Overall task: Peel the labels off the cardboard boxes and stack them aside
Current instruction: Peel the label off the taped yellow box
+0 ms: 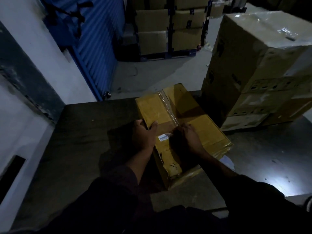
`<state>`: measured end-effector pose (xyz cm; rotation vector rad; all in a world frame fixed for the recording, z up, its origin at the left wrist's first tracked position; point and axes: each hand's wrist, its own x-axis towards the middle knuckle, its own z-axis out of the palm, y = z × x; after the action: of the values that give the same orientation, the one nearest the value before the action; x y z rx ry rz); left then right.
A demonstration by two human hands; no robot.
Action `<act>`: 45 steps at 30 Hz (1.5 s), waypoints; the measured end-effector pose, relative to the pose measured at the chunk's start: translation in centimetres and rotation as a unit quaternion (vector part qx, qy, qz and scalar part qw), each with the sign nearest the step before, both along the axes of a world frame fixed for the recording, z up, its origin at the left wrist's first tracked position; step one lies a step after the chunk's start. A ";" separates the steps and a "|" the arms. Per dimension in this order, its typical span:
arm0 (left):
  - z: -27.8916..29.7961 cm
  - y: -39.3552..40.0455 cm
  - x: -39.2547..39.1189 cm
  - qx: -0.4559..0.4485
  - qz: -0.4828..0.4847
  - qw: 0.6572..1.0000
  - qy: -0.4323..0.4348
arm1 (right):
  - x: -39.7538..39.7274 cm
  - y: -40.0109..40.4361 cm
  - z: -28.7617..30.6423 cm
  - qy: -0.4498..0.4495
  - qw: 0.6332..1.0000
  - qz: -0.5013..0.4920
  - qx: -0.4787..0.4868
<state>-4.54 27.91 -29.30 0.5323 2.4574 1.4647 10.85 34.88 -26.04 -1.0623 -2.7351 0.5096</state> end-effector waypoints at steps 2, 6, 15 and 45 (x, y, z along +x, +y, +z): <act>0.0 0.0 0.0 0.003 0.002 1.000 -0.001 | 0.0 0.2 -0.5 0.001 1.000 0.002 -0.011; 0.0 0.0 0.0 0.000 0.005 1.000 0.005 | 0.3 0.2 0.0 0.061 0.996 -0.013 -0.060; -0.1 0.1 -0.1 -0.007 0.003 1.000 0.012 | 0.0 0.7 -0.9 0.006 0.999 -0.028 -0.036; -0.2 0.0 -0.1 -0.018 0.001 1.000 0.016 | 0.2 0.9 -1.3 0.084 0.994 0.008 -0.072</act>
<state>-4.59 27.87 -29.45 0.5489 2.5049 1.4199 11.07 35.76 -27.31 -0.9804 -2.5939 0.7736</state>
